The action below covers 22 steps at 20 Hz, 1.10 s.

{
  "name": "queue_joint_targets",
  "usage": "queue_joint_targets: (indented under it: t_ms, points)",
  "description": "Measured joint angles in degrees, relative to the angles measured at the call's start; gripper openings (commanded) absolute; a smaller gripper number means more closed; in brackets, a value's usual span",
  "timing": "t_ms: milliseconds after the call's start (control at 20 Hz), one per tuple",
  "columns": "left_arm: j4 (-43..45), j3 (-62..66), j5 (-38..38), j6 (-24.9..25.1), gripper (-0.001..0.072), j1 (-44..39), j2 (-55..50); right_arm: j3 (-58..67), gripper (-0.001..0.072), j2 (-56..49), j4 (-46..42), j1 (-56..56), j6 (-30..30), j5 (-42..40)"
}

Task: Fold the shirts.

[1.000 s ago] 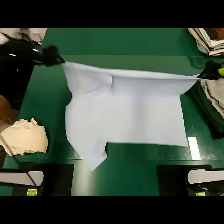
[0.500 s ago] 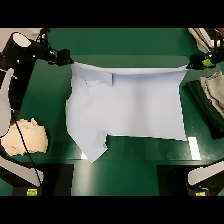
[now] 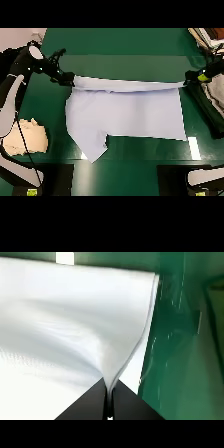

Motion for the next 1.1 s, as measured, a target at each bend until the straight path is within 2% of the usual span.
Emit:
queue_joint_targets:
  t_ms: [50,100,150,200,400,550,850,1100]
  points:
    - [0.3,-1.0,0.0,-0.3,0.0028,-0.1,0.0,-2.4,0.0018,0.9,0.0,0.0,0.0,-1.2]
    - [0.5,-1.8,0.2,-0.7,0.0186,-0.1,0.0,-4.5,0.0110,1.7,0.2,0.1,0.0,-2.4]
    - [0.6,-2.4,0.2,-1.1,0.0413,-0.2,0.0,-6.5,0.0353,2.5,0.2,0.1,0.0,-3.4]
    - [0.8,-2.8,0.1,-1.5,0.0424,-0.2,0.0,-7.9,0.0409,3.2,0.2,0.1,0.0,-4.1]
    - [1.1,-4.2,-2.9,-2.3,0.0424,-0.2,1.3,-12.9,0.0408,7.7,0.3,-0.7,-0.1,-5.5]
    - [2.3,-9.4,-3.6,-2.8,0.0424,-0.2,6.8,-18.0,0.0408,13.7,0.4,-2.6,-0.1,-5.3]
    - [3.2,-33.5,-2.2,-5.8,0.0424,-0.3,27.2,-29.5,0.0407,25.5,0.4,-6.1,-0.1,-5.0]
    - [0.3,-53.3,-1.4,-8.6,0.0424,-0.3,43.0,-33.5,0.0407,29.7,2.1,-6.4,-0.1,-5.8]
